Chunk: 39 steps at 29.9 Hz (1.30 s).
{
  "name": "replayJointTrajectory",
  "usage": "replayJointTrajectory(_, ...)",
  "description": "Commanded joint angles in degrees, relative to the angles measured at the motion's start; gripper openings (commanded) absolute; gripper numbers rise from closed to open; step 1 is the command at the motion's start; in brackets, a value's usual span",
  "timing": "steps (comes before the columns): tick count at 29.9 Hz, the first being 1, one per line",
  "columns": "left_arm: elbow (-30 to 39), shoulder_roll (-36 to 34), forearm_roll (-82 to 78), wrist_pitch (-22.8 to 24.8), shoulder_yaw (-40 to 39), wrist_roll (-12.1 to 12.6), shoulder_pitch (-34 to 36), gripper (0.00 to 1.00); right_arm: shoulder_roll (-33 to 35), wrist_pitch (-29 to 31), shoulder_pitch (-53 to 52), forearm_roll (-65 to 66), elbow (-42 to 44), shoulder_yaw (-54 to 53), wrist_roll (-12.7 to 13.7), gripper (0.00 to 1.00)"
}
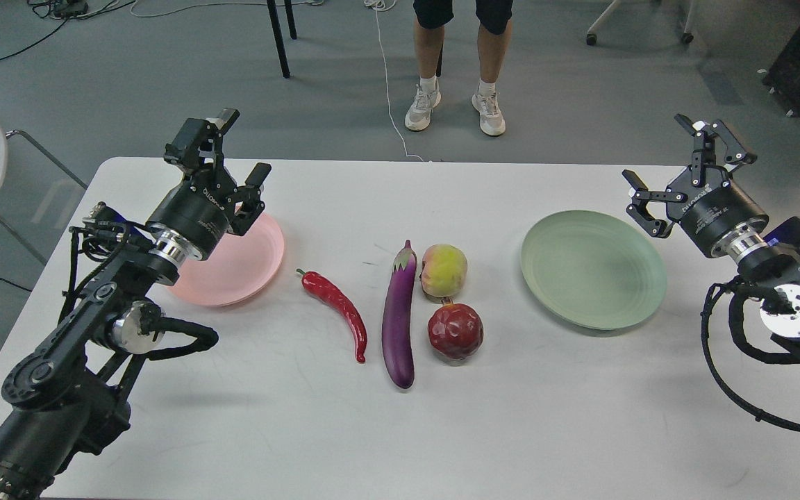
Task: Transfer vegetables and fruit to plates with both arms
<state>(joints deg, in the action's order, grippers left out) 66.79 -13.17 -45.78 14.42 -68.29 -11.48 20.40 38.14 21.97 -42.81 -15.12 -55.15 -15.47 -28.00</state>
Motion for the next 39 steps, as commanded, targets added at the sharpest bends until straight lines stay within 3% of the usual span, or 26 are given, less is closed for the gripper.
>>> replayJointTrajectory(1, 0.1, -0.5, 0.0, -0.1, 0.0, 0.1, 0.1, 0.98, -0.2, 0.0, 0.0, -0.1, 0.0, 0.0, 0.0, 0.99)
replayJointTrajectory(9, 0.0, -1.9, -0.2, -0.1, 0.2, -0.3, 0.3, 0.98, 0.2, 0.1, -0.8, 3.2, 0.3, 0.3, 0.0, 0.99)
replayJointTrajectory(14, 0.1, -4.9, 0.4, 0.1, 0.8, -0.3, 1.0, 0.98, 0.6, 0.2, -4.0, 22.0, 0.1, 0.4, 0.0, 0.99)
replayJointTrajectory(19, 0.5, -6.0, 1.6, -0.6, 0.4, -3.0, 0.7, 0.98, 1.8, 0.7, -13.0, 44.0, 0.0, 2.5, 0.0, 0.99)
replayJointTrajectory(24, 2.0, -6.0, 2.0, -1.3, 0.4, -3.6, 0.7, 0.98, 0.2, 0.9, -30.6, 58.2, -0.1, 19.8, 0.0, 0.99)
replayJointTrajectory(30, 2.3, -5.6, 3.3, -1.3, 0.9, -2.6, 1.1, 0.98, -11.7, 0.6, -48.8, 70.5, 0.7, 43.7, 0.0, 0.99)
replayJointTrajectory(39, 3.4, -5.6, 3.3, -1.4, 1.0, -3.1, 0.6, 0.98, -28.6, -6.7, -48.9, 77.8, 8.7, 54.9, 0.0, 0.99)
